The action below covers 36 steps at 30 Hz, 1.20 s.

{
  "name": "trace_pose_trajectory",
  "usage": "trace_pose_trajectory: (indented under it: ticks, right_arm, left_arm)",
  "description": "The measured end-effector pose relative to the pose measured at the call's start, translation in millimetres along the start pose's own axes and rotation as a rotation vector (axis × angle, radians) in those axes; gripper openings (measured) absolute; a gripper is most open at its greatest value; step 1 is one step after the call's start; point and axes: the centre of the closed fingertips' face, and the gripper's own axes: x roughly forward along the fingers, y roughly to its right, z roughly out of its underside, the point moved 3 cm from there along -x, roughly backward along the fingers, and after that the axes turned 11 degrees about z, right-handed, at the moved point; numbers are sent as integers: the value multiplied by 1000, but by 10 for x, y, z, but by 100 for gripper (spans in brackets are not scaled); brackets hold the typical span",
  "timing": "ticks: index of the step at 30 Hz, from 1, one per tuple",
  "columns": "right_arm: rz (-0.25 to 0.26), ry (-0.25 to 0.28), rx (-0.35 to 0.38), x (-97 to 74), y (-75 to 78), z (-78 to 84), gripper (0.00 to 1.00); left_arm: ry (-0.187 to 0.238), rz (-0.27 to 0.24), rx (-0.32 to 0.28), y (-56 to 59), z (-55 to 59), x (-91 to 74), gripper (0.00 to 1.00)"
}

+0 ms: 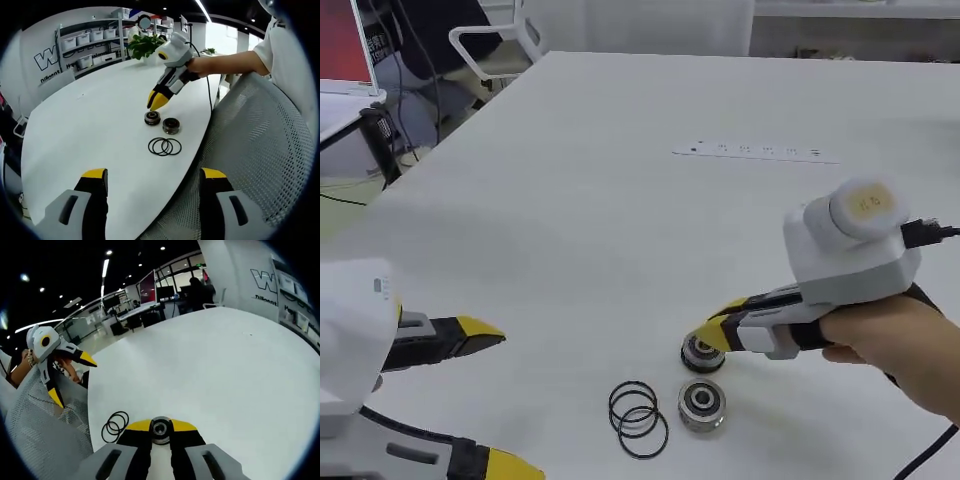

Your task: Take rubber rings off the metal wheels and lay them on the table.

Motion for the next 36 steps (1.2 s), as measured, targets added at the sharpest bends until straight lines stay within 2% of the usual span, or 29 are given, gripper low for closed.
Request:
trace_pose_trajectory:
  ticks: [5, 9, 13, 19, 24, 30, 34, 36]
  right_arm:
    - [11, -2, 2, -19, 66, 33, 12]
    - [7, -4, -3, -43, 86, 54, 15]
    - [15, 3, -11, -91, 141, 64, 16]
    - [-8, 10, -29, -113, 112, 93, 17]
    - [-20, 2, -91, -94, 77, 144, 20]
    - [-45, -13, -81, -79, 75, 200, 21]
    - [-46, -27, -101, -56, 69, 253, 22]
    - [-50, -26, -107, -40, 62, 267, 23]
  left_arm:
    - [2, 20, 20, 7, -19, 11, 73]
    - [12, 46, 48, 44, -80, 1, 75]
    - [10, 32, 84, -18, -207, -28, 76]
    - [22, 40, 153, -110, -454, -51, 76]
    - [90, 54, 190, -194, -750, -17, 71]
    - [146, 71, 243, -291, -1037, 120, 69]
    - [206, 101, 240, -336, -1234, 238, 62]
    - [258, 139, 237, -307, -1354, 314, 62]
